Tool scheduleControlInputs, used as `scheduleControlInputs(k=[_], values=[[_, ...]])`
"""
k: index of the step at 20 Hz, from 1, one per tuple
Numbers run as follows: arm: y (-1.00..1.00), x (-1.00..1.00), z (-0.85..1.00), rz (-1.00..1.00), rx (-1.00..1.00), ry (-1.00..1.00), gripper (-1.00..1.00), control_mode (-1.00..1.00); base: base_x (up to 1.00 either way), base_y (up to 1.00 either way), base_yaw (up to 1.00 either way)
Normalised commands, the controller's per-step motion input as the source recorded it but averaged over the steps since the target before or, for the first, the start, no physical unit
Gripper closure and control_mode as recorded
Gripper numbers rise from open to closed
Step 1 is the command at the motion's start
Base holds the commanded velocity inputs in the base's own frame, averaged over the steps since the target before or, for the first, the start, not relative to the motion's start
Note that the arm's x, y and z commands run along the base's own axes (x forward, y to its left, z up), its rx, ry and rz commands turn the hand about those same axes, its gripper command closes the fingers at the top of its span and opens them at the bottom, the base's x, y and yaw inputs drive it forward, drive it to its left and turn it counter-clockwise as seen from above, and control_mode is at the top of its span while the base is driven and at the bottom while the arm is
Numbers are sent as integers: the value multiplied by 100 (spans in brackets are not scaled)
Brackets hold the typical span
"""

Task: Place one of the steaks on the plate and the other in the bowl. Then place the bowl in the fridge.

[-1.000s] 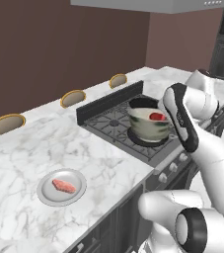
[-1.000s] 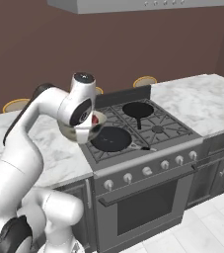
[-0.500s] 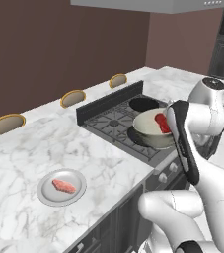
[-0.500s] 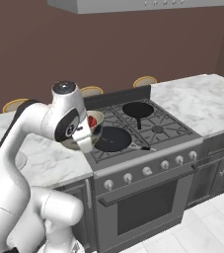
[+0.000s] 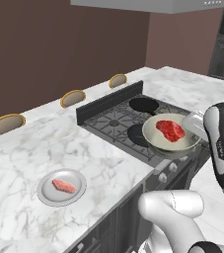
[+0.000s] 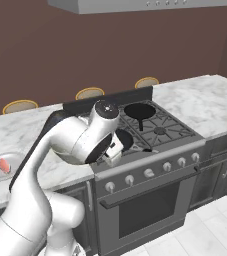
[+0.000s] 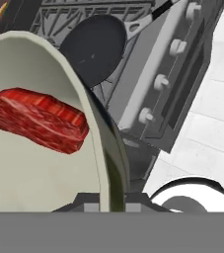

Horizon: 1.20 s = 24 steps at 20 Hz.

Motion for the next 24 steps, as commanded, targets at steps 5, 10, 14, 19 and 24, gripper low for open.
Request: scheduleControlInputs(k=[5, 10, 14, 19, 24], values=[[-1, -2, -1, 23, 12, 8, 100, -100, 0, 0, 0], [0, 0, -3, 3, 8, 15, 100, -100, 0, 0, 0], [-2, 0, -29, 0, 8, 14, 100, -100, 0, 0, 0], [0, 0, 0, 0, 0, 0, 100, -100, 0, 0, 0], [0, -3, 0, 0, 0, 0, 100, -100, 0, 0, 0]])
